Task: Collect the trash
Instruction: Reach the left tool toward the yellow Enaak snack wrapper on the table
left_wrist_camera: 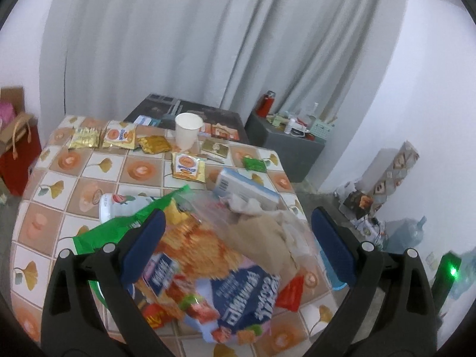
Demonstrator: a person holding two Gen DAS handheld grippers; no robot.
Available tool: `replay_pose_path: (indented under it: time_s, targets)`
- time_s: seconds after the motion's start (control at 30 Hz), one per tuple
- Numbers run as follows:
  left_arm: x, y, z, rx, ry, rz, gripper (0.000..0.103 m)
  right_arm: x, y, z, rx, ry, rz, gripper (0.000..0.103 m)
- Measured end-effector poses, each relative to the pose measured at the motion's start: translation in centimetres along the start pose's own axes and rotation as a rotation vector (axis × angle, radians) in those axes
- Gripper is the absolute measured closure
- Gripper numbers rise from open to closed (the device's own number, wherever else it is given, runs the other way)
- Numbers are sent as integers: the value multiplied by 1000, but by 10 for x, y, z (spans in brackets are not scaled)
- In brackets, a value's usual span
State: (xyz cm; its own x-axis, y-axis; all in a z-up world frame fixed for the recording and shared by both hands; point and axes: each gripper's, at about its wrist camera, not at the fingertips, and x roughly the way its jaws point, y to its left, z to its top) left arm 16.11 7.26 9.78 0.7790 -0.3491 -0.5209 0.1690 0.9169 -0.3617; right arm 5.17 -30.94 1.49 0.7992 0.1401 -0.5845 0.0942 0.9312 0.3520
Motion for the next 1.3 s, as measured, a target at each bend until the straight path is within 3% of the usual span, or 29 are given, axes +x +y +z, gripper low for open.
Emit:
replay_pose_path:
  time_s: [0.2,0.37,0.53,0.77,0.93,1.13,1.3]
  targets:
    - [36,41,40,-109,94,-25,18,22,7,15,25,47,81,12]
    - [112,77,88,-176,280,-75,20,38,10,25,39,86,132,12]
    - [206,103,116,-140,423,-46,26,50,10,31,41,106,140,12]
    - [307,123,111,-82,570,55,41,72,0,36,53,154,136,16]
    - [337,135,98,-114,607,99,47,87,-4,37,75,187,153,19]
    - [348,131,91,-55,590,138,61,96,-2,35,69,207,159,20]
    - [347,126,86,37,584,191,93,98,-3,33,67,219,153,21]
